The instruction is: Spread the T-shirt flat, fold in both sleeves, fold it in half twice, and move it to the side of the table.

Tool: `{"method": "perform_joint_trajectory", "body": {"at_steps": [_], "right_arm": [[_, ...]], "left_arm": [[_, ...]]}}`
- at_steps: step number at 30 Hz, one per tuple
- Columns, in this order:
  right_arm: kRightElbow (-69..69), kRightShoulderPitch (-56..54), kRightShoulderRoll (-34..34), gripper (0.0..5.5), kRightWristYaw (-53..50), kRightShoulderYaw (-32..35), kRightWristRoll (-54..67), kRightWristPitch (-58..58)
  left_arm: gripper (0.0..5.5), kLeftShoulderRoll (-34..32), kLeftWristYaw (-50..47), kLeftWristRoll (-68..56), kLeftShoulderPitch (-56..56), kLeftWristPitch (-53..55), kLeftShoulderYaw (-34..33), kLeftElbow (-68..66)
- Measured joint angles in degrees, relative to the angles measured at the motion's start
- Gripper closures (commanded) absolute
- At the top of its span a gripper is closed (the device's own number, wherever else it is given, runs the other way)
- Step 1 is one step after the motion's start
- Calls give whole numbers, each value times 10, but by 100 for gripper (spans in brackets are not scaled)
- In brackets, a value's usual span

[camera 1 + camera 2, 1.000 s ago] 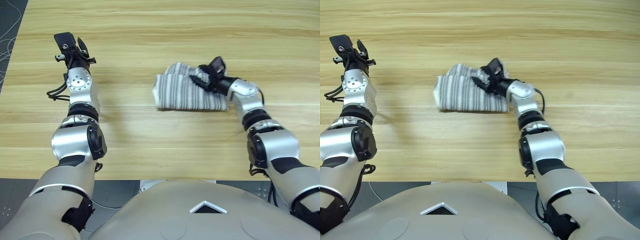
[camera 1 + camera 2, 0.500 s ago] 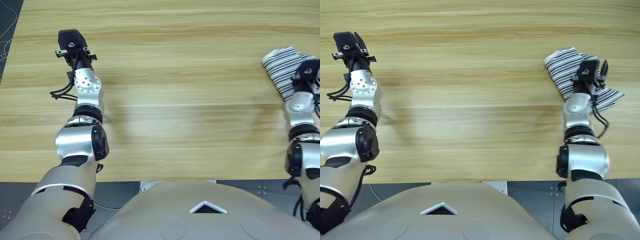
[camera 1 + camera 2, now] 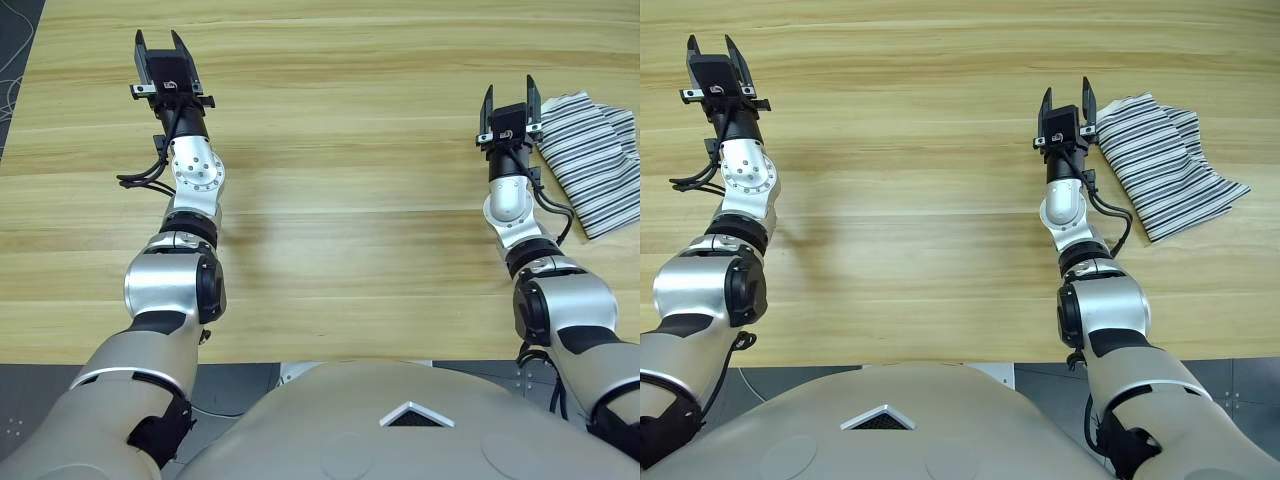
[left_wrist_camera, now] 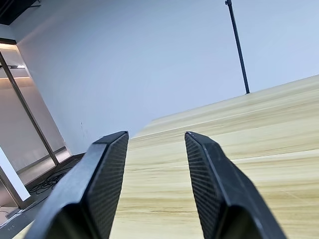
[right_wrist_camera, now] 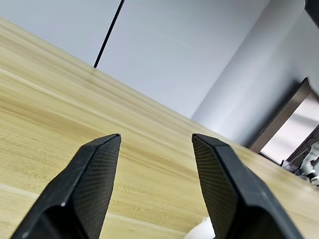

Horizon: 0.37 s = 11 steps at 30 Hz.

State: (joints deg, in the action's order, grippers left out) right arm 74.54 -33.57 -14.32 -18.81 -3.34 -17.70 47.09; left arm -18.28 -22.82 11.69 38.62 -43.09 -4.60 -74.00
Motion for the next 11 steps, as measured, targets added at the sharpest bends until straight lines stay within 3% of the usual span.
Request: {"method": "perform_joint_trajectory", "body": {"at_steps": [4, 10, 11], "right_arm": [[0, -3, 4, 307, 18, -6, -2, -3], [2, -3, 5, 307, 23, -9, -1, -11], [2, -3, 7, 287, 34, -3, 4, -11]], "left_arm": [[339, 0, 0, -1, 1, 3, 0, -1], [339, 1, 0, -1, 2, 7, 1, -4], [339, 2, 0, -1, 3, 10, 2, -5]]}}
